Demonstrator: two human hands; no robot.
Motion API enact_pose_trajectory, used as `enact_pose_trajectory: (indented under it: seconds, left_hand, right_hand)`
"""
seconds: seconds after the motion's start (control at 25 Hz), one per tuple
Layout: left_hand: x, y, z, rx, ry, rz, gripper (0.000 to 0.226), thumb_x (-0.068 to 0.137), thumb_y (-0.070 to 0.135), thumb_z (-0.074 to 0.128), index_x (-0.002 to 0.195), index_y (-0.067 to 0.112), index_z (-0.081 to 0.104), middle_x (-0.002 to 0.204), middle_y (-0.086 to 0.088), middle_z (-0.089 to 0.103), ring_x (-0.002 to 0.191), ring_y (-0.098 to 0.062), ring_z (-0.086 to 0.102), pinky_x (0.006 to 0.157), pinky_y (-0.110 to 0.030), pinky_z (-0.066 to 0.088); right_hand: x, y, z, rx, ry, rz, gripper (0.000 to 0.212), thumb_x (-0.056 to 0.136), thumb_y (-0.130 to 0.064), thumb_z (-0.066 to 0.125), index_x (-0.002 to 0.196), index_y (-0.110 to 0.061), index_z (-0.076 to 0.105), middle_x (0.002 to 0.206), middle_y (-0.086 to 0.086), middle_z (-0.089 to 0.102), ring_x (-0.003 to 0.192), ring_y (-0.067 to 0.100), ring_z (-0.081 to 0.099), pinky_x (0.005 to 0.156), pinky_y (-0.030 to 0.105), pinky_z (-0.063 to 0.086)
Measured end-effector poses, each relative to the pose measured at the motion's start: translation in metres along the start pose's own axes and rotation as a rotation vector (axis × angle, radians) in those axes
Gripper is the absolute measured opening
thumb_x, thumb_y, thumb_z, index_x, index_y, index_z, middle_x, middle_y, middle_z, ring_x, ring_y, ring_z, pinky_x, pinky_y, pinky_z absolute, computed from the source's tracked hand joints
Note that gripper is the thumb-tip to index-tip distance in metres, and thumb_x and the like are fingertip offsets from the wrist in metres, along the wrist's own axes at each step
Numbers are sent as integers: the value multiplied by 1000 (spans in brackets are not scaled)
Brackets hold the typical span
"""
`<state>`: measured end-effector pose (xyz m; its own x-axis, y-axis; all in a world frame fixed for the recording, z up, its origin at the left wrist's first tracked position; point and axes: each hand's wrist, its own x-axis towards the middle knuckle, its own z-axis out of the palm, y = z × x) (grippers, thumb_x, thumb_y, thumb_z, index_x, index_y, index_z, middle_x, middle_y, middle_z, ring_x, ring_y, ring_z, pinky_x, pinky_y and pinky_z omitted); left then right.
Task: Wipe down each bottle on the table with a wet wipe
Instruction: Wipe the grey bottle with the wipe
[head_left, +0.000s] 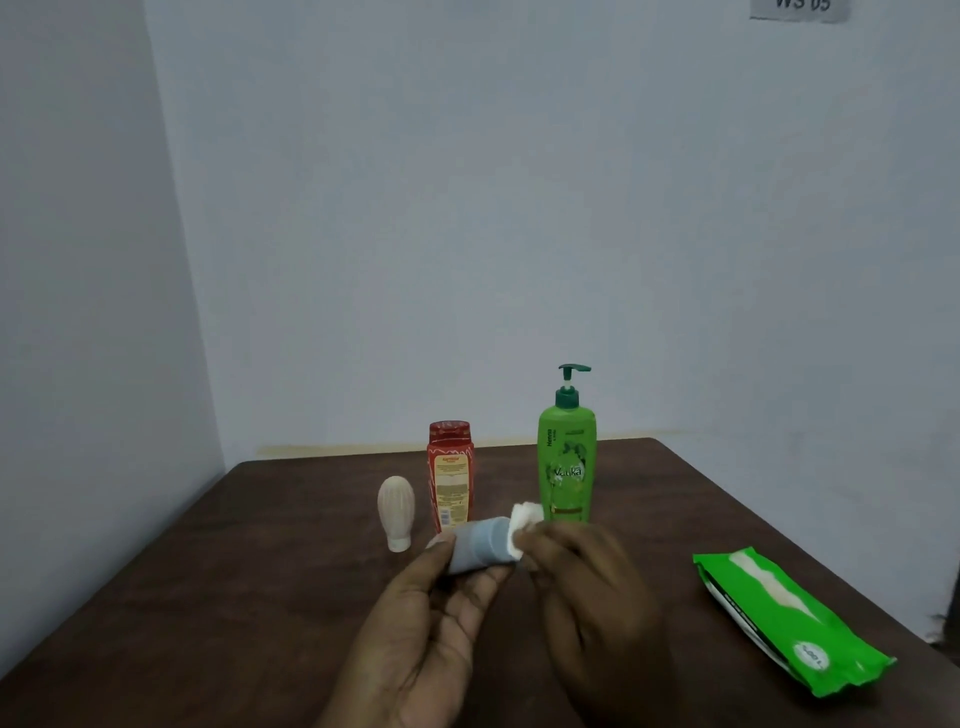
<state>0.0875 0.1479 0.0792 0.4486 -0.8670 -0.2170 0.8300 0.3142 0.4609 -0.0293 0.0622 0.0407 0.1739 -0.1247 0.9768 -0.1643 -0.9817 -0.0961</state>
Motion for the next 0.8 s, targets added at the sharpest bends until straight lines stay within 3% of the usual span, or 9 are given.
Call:
enact_pose_trajectory:
  seconds: [0.08, 0.16, 0.24, 0.32, 0.44, 0.52, 0.64, 0.8]
  left_hand:
    - [-1, 1, 0, -25, -40, 10, 33, 101, 0, 48, 130, -15, 53, 116, -40, 64, 68, -42, 76, 57, -49, 60]
    - [2, 0, -4, -21, -62, 6, 34, 101, 1, 47, 131, -15, 53, 114, -40, 64, 65, -43, 75, 60, -51, 60]
    - [7, 1, -7, -3, -46, 29, 33, 100, 0, 49, 130, -13, 52, 117, -42, 62, 77, -46, 75, 65, -54, 57]
    - [16, 4, -9, 82, -28, 133, 33, 99, 0, 52, 131, -6, 53, 119, -36, 64, 98, -45, 70, 70, -52, 61]
    - [44, 7, -15, 465, -68, 421, 28, 95, 0, 61, 121, 12, 63, 114, -16, 72, 106, -31, 69, 84, -47, 59]
    - [68, 3, -18, 836, -110, 546, 31, 93, 3, 66, 119, 20, 66, 117, -5, 72, 105, -17, 70, 86, -34, 60]
    - [107, -8, -28, 1276, -124, 565, 42, 94, 11, 67, 133, 25, 59, 127, 8, 65, 106, -2, 62, 78, -16, 55]
    - [144, -18, -48, 1453, -124, 500, 46, 92, 19, 71, 135, 24, 57, 130, 5, 66, 109, -3, 63, 86, -23, 57]
  right_hand:
    - [-2, -5, 5, 39, 26, -85, 22, 95, -7, 55, 99, 0, 76, 101, 13, 70, 96, 23, 66, 86, 31, 52]
    - [2, -3, 7, 69, 5, -75, 24, 95, -4, 52, 101, -2, 75, 103, 10, 70, 99, 20, 65, 86, 30, 52]
    - [1, 3, 6, 71, -30, 50, 29, 84, 6, 61, 104, -9, 75, 106, 3, 69, 101, 15, 66, 85, 29, 53]
    - [-8, 3, 4, 181, -97, 216, 29, 82, 1, 69, 99, -21, 77, 102, -5, 72, 96, 9, 69, 81, 22, 54]
    - [-17, 14, -4, 582, -21, 856, 29, 86, -3, 71, 76, -28, 81, 80, 0, 77, 73, 8, 71, 61, 19, 55]
    - [-33, 37, -9, 576, -14, 1142, 27, 86, 2, 68, 75, -19, 80, 75, 5, 77, 67, 11, 68, 54, 20, 54]
    - [-46, 47, -12, 530, -122, 1277, 16, 88, 1, 67, 83, -10, 78, 73, 7, 77, 61, 11, 69, 52, 25, 53]
    - [-57, 54, -10, 534, -156, 1308, 20, 87, -2, 68, 76, -14, 79, 78, 13, 76, 70, 25, 68, 65, 40, 53]
